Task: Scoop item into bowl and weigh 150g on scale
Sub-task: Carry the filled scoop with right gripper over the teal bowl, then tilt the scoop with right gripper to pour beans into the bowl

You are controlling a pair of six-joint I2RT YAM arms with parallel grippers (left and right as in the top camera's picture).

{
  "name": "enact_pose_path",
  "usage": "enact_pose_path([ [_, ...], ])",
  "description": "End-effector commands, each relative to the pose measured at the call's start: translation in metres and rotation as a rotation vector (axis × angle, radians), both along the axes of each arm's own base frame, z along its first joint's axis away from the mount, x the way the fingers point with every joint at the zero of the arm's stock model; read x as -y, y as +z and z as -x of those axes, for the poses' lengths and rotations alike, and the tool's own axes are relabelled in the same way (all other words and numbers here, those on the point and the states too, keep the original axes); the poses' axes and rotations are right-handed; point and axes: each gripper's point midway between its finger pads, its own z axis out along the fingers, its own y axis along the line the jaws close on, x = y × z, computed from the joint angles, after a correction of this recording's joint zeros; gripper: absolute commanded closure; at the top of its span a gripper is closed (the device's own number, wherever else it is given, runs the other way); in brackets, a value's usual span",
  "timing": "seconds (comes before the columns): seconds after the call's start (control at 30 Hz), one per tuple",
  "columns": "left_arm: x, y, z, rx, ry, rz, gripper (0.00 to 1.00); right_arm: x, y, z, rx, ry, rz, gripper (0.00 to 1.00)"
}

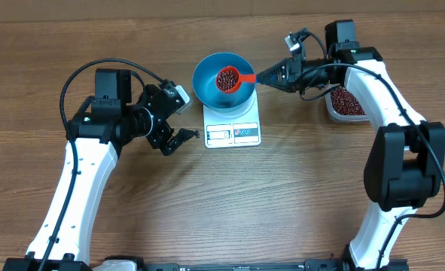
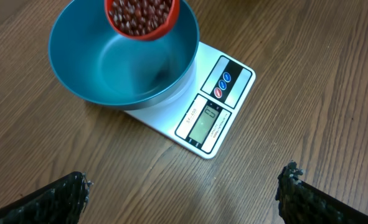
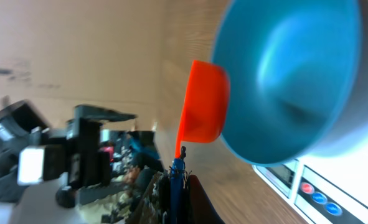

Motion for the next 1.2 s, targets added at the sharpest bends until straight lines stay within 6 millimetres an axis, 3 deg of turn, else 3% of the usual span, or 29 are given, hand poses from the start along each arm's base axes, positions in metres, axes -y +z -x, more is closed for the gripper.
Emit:
enact_pose_path([
  [0.0,0.002,0.001,0.003,-0.012,0.002,0.021,0.01,0.001,-0.001,-0.014,0.03,-0.055,0.124,0.96],
  [0.47,0.002,0.001,0.003,-0.012,0.002,0.021,0.0,-0.001,0.014,-0.031,0.182,-0.164,0.572,0.96],
  [0.9,0.002,0.001,0.003,-0.012,0.002,0.021,0.01,-0.021,0.02,-0.027,0.406,-0.22,1.032,0.96],
  [1.17,0.002,0.001,0.003,-0.012,0.002,0.021,0.0,-0.042,0.025,-0.017,0.596,-0.116,1.193,0.96],
])
